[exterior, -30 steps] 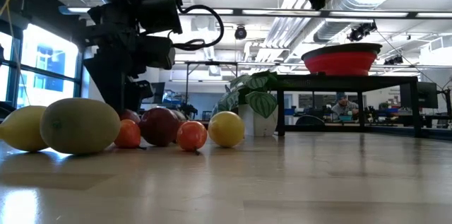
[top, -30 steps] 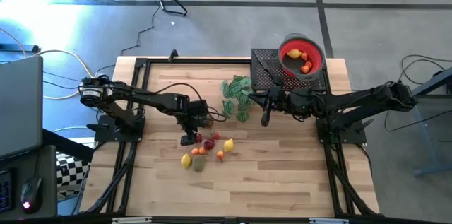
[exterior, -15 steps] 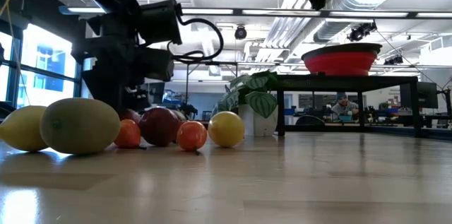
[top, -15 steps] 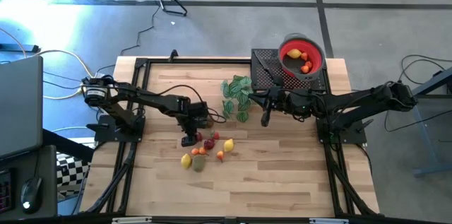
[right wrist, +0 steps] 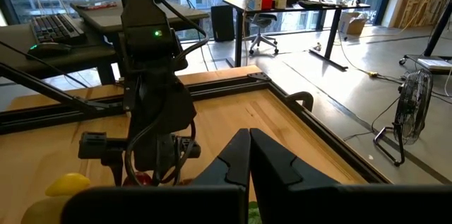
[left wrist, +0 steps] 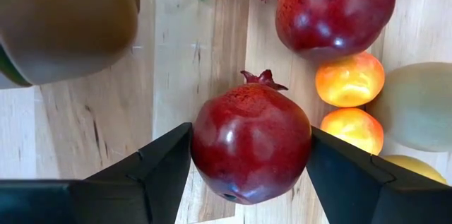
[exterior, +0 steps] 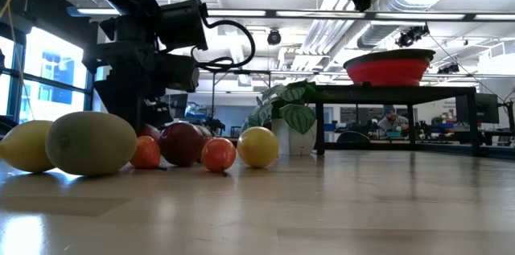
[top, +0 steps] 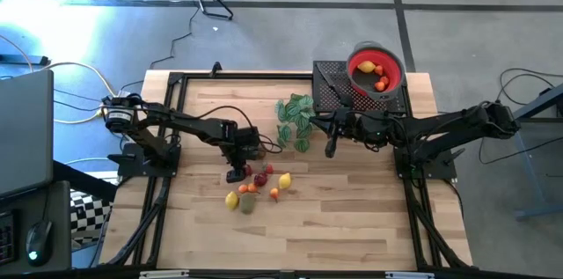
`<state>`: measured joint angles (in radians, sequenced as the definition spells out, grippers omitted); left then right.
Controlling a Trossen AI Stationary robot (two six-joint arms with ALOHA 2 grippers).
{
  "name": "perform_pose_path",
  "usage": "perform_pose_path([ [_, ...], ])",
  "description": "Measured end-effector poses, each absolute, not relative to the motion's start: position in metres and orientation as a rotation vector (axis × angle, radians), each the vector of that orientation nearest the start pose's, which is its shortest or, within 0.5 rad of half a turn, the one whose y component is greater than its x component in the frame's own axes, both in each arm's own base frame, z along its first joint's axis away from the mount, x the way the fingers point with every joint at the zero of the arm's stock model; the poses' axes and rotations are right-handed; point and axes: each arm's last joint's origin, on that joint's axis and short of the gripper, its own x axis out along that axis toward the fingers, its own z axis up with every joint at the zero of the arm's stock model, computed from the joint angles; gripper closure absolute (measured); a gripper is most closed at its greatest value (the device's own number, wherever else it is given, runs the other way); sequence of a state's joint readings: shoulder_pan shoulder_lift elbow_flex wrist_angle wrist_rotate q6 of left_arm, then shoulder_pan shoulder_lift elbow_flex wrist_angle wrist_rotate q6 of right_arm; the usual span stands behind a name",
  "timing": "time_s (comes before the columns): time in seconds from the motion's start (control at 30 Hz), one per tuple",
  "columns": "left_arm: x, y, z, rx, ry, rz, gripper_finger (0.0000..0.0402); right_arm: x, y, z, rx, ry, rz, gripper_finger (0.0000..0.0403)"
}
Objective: Pick & Place Fruit
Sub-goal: Put the pomegranate into the red colander
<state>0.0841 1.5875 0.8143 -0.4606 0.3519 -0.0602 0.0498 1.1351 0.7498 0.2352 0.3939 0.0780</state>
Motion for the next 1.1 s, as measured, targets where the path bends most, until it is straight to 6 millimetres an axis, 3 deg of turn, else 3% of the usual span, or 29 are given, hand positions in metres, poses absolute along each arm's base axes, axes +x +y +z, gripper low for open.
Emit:
perform_pose_path([
  [0.3,0.273,0.013,0.1496,-0.32,1.216,-0.195,0.0188,0.2518,0.0014,0.2922,0.044,0.134,-0.349,0.0401],
  [1.1,0.2739,0.0133,0.1521,-0.33,1.2,-0.184,0.0179,0.252,0.0039,0.2937,0.047,0.118,-0.338,0.0401],
])
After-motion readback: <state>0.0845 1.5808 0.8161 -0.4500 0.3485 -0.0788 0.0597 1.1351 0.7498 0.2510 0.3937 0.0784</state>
